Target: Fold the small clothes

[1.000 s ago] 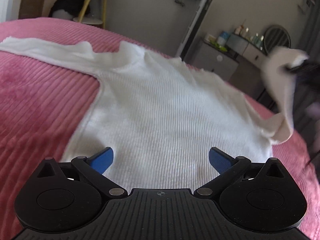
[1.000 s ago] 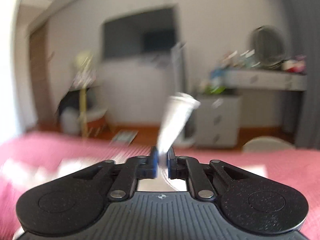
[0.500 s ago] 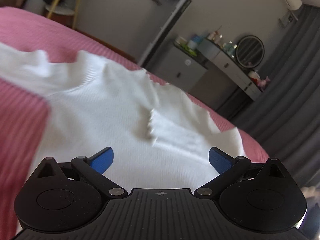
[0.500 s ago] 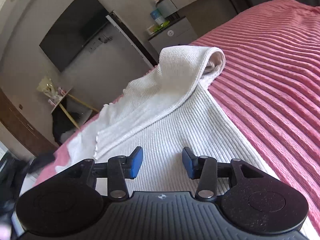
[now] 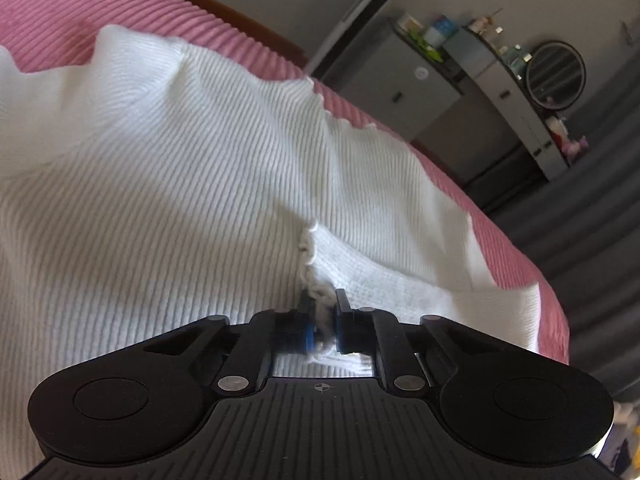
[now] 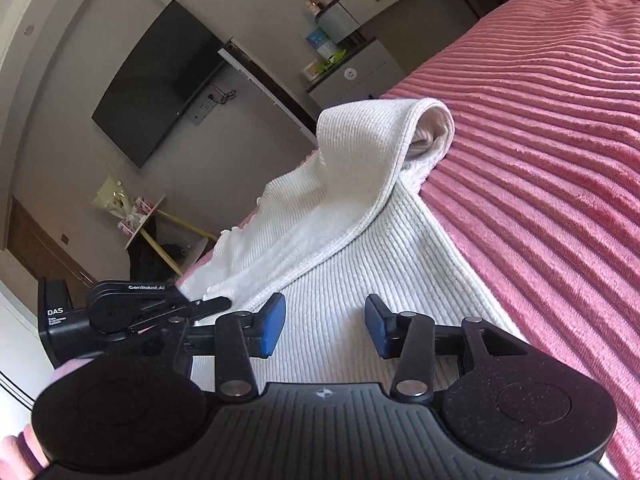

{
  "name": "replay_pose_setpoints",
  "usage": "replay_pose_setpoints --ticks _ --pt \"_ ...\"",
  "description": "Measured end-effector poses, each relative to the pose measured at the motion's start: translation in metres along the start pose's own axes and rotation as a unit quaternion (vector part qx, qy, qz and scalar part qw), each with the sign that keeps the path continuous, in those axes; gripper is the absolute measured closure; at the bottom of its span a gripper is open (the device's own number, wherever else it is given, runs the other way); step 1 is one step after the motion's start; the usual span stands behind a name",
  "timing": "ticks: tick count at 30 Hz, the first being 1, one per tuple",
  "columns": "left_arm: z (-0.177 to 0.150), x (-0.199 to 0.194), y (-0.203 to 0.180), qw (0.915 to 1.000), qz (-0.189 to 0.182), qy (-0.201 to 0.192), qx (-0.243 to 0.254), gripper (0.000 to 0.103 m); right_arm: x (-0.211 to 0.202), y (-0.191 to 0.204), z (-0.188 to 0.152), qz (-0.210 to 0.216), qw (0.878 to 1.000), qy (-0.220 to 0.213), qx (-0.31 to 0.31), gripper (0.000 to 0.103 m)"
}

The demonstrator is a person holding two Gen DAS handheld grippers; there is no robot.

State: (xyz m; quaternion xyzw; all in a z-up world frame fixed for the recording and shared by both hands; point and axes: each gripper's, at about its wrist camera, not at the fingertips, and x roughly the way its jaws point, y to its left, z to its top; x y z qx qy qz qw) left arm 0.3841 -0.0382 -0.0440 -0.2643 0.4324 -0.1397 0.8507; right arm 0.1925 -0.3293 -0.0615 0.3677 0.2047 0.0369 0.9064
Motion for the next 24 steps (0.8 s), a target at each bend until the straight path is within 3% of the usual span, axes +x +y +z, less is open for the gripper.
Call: replay_pose_setpoints --ticks 4,8,10,14,20,24 --pt "0.01 -0.035 -0.013 0.9961 -0.001 -0.064 0.061 0.096 -0.005 -0.002 0.002 -0.006 1.0 -0.011 0.005 0.059" --pt "0.019 -0.055 -0.003 0.9906 0.041 -0.105 0.078 0.096 -0.004 0.002 0.0 -0.008 1.0 -0.009 0.001 0.059" --pt "0.019 -0.054 0.01 0.9895 0.072 -0.102 0.074 0.095 -0.004 0.007 -0.003 -0.009 1.0 -0.005 -0.009 0.059" --pt "0.01 -0.04 0.037 0.9914 0.109 -0.05 0.052 0.092 -0.001 0.01 -0.006 -0.012 1.0 -0.003 -0.018 0.059" --pt "0.01 -0.038 0.054 0.997 0.06 -0.049 -0.001 0.082 0.002 0.009 -0.009 -0.013 1.0 -0.004 -0.027 0.058" --pt "0.015 -0.035 0.045 0.9963 0.058 -0.055 0.031 0.095 0.004 0.01 -0.01 -0.014 0.999 -0.006 -0.032 0.058"
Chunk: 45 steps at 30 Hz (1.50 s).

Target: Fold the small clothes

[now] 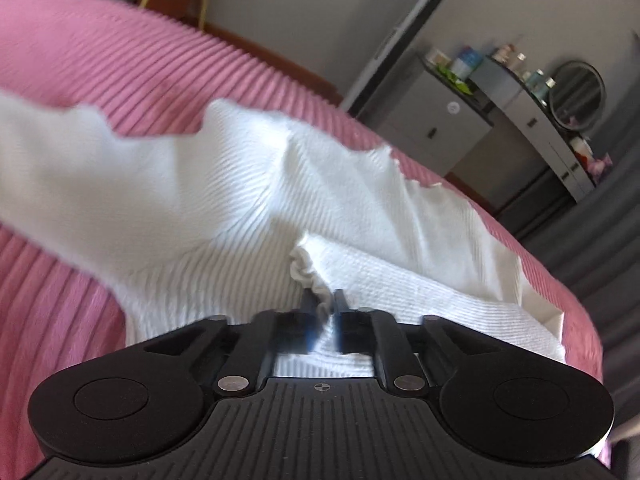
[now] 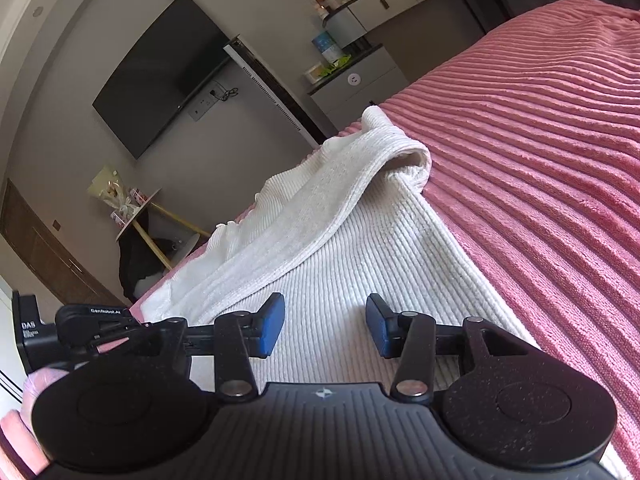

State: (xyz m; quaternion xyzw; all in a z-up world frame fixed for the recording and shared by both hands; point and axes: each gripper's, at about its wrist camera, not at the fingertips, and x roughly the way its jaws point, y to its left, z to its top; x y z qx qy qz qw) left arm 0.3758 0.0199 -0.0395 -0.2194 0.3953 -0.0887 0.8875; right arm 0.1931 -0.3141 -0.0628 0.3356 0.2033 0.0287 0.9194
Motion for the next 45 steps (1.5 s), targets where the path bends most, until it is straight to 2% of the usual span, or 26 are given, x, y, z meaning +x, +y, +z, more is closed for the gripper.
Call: replay_pose_setpoints --ticks 3,5,7,8,10,11,12,15,18,23,26,30,33,35,37,40,41,43,44,45 --pt "0.006 -0.008 -0.008 0.9984 0.01 -0.039 0.039 0.095 0.0 0.001 0.0 0.0 1.0 -0.002 -0.003 0.058" --pt "0.011 -0.015 -0.009 0.9968 0.019 -0.062 0.047 0.095 0.0 0.002 -0.001 0.0 1.0 -0.003 -0.004 0.058" --pt "0.013 -0.016 -0.009 0.9941 0.051 -0.076 0.057 0.095 0.0 0.002 -0.001 -0.001 1.0 -0.003 -0.006 0.058" --pt "0.012 -0.014 -0.008 0.9928 0.073 -0.07 0.064 0.093 0.0 0.003 -0.001 -0.002 1.0 -0.003 -0.007 0.058" --pt "0.01 -0.008 -0.003 0.9907 0.111 -0.046 0.065 0.085 0.0 0.004 -0.002 -0.004 1.0 -0.003 -0.012 0.058" --pt "0.008 -0.008 0.002 0.9907 0.116 -0.039 0.06 0.074 0.001 0.004 -0.002 -0.005 1.0 -0.003 -0.015 0.058" --pt "0.007 -0.011 0.008 0.992 0.109 -0.038 0.05 0.059 0.001 0.005 -0.003 -0.005 1.0 -0.003 -0.017 0.058" --pt "0.003 -0.032 0.033 0.9951 0.082 -0.055 0.004 0.036 0.002 0.003 -0.004 -0.005 1.0 -0.002 -0.017 0.058" --pt "0.004 -0.054 0.064 0.9924 0.093 -0.071 -0.038 0.028 0.003 0.005 -0.004 -0.007 1.0 -0.003 -0.022 0.058" --pt "0.015 -0.083 0.124 0.9818 0.144 -0.092 -0.084 0.028 0.004 0.01 -0.007 -0.017 0.999 -0.006 -0.043 0.058" --pt "0.026 -0.095 0.167 0.9731 0.157 -0.106 -0.131 0.028 0.004 0.013 -0.009 -0.022 0.998 -0.011 -0.055 0.058" --pt "0.036 -0.107 0.229 0.9529 0.162 -0.126 -0.223 0.03 -0.001 0.024 -0.011 -0.046 0.995 -0.012 -0.085 0.059" --pt "0.043 -0.115 0.264 0.9404 0.136 -0.154 -0.271 0.033 -0.008 0.039 -0.015 -0.062 0.988 -0.024 -0.136 0.06" --pt "0.049 -0.116 0.28 0.9353 0.13 -0.167 -0.283 0.035 -0.003 0.042 -0.021 -0.069 0.986 -0.013 -0.153 0.059" --pt "0.057 -0.114 0.292 0.932 0.133 -0.169 -0.292 0.043 0.003 0.043 -0.029 -0.085 0.982 -0.009 -0.169 0.059" --pt "0.066 -0.112 0.306 0.9322 0.132 -0.171 -0.29 0.054 0.006 0.051 -0.035 -0.094 0.975 -0.01 -0.199 0.05" --pt "0.066 -0.11 0.309 0.932 0.132 -0.171 -0.291 0.062 0.007 0.051 -0.037 -0.092 0.974 -0.01 -0.206 0.046" --pt "0.069 -0.109 0.316 0.9291 0.136 -0.17 -0.299 0.078 0.008 0.052 -0.038 -0.091 0.974 -0.011 -0.209 0.045" --pt "0.069 -0.11 0.319 0.9265 0.14 -0.167 -0.307 0.091 0.008 0.051 -0.038 -0.09 0.975 -0.012 -0.205 0.044" --pt "0.068 -0.114 0.323 0.9247 0.137 -0.165 -0.314 0.093 0.008 0.049 -0.037 -0.087 0.976 -0.012 -0.201 0.044"
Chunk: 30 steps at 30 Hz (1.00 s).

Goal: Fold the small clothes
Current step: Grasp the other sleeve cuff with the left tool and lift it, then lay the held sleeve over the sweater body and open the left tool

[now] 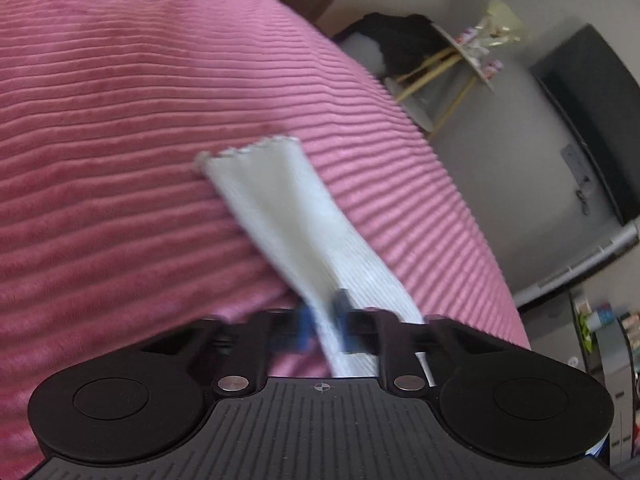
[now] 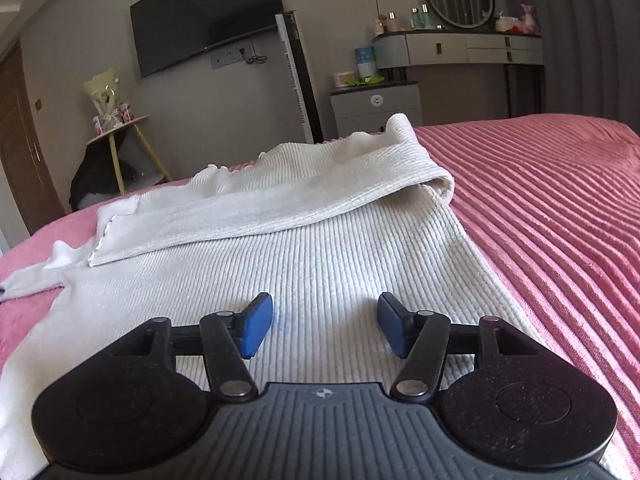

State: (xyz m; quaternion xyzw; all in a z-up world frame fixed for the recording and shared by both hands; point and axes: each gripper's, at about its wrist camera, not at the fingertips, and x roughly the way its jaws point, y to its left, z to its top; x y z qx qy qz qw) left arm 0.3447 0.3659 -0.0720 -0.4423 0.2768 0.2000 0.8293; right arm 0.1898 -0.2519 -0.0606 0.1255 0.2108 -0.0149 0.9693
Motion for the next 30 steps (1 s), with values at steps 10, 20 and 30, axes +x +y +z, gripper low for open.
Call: replay_pose_setpoints --ticks 10,20,30 --pt "-0.037 -0.074 -0.102 0.9687 -0.129 -0.069 0.2 0.095 0.001 -0.008 -0.004 0.021 0.999 -0.008 0.03 0.041" --pt "-0.256 -0.111 -0.227 0.875 -0.249 0.047 0.413 0.087 0.002 -0.016 -0.006 0.039 0.998 -0.013 0.053 0.039" --pt "-0.294 -0.171 -0.149 0.9337 -0.046 0.011 0.355 0.03 0.004 -0.012 0.0 0.049 0.998 -0.003 0.04 0.029"
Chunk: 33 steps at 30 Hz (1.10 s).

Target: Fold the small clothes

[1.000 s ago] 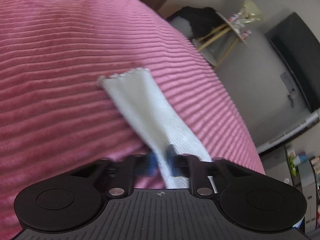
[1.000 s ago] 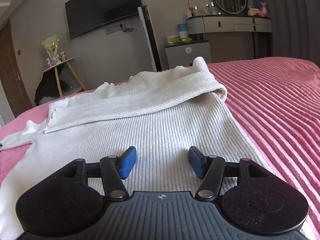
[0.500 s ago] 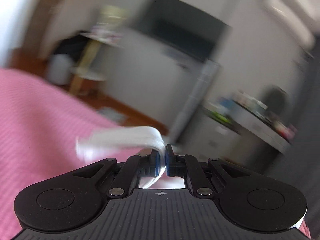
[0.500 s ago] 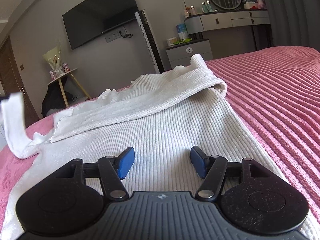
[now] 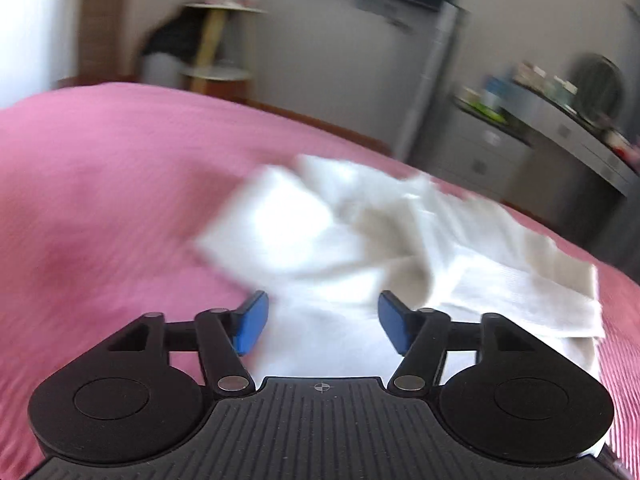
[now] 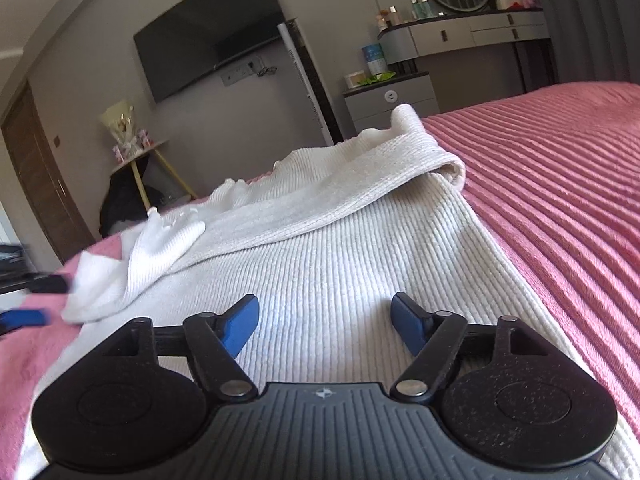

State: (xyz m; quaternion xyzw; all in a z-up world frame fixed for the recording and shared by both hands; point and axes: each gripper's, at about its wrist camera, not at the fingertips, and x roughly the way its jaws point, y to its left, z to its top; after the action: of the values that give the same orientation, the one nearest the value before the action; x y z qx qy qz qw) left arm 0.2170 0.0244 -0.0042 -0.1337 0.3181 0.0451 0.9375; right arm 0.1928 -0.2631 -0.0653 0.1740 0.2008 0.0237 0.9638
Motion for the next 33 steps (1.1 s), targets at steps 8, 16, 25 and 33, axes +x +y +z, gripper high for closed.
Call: replay_pose_setpoints --ticks 8,16,25,33 --pt "-0.013 0.016 0.044 0.9981 0.052 0.016 0.029 0.032 0.005 0.051 0.035 0.031 0.999 0.033 -0.026 0.046" --pt "-0.01 0.026 0.06 0.9992 0.033 0.023 -0.009 0.032 0.065 0.157 0.053 0.065 0.985 0.045 -0.155 0.055" --pt "-0.011 0.034 0.062 0.9987 0.031 0.035 -0.018 0.032 0.12 0.188 0.053 0.031 0.979 0.086 -0.182 0.096" --pt "-0.01 0.03 0.062 0.9993 0.016 0.017 -0.028 0.032 0.051 0.123 0.089 -0.011 0.991 -0.065 -0.118 0.096"
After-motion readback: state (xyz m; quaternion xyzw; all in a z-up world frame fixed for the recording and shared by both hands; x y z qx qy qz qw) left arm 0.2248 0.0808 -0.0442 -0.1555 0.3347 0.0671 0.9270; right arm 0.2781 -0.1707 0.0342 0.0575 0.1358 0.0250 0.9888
